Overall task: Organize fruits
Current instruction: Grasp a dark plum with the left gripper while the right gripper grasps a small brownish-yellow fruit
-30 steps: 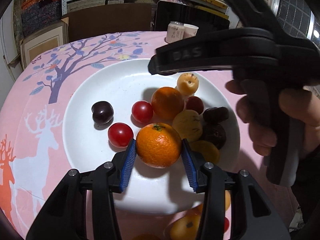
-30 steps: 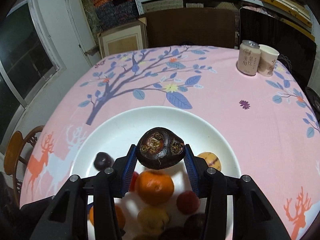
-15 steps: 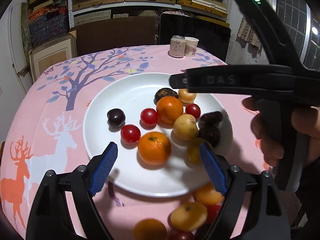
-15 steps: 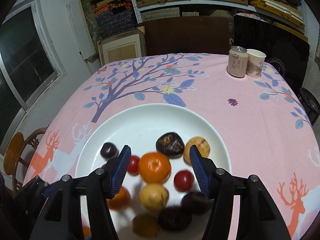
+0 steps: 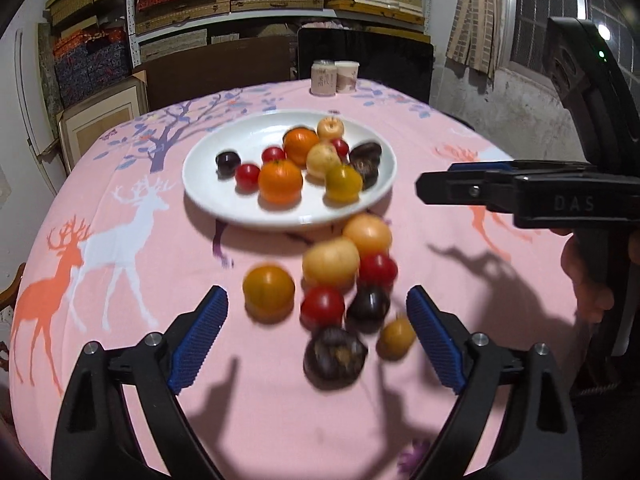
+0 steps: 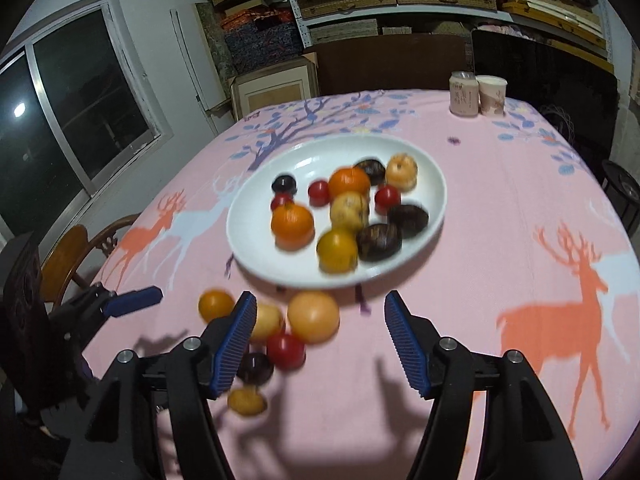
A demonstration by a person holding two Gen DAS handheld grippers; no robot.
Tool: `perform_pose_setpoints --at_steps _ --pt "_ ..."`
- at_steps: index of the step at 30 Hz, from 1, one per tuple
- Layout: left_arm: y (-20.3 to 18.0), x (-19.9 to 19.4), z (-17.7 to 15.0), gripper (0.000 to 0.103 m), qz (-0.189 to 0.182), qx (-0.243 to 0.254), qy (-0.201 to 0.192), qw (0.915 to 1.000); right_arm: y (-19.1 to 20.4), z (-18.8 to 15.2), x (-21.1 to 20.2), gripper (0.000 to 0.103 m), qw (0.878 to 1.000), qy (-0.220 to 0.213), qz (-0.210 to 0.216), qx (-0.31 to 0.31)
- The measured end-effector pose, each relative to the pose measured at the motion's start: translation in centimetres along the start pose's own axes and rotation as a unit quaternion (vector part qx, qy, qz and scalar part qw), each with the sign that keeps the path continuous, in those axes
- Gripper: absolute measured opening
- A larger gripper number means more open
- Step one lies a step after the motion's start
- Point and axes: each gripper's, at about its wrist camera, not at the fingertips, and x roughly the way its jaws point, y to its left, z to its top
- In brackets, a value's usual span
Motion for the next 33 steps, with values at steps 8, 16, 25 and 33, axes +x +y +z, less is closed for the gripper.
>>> perform_pose_setpoints --at_steps 8,16,25,33 --pt "-0.8 0.8 -3.4 0.088 0.026 0.015 0.022 0.9993 -2.7 -5.6 1.2 0.067 0.997 0.011 0.03 0.076" --pt "-1.8 2.8 -3.1 0.045 0.023 0.035 0.05 0.9979 -2.1 -6.7 1.7 0.067 0.998 0.022 0.025 0.054" --pt "0.7 0.5 -3.4 0.039 0.021 -0.048 -0.019 0.9985 1.4 -7.2 1.4 0.067 0.998 0.026 0.045 -0.023" --pt "1.6 0.3 -3.4 0.039 0.022 -0.074 -0.027 0.9966 5.2 -6.9 3.0 0.06 0.995 0.046 0.027 -0.083"
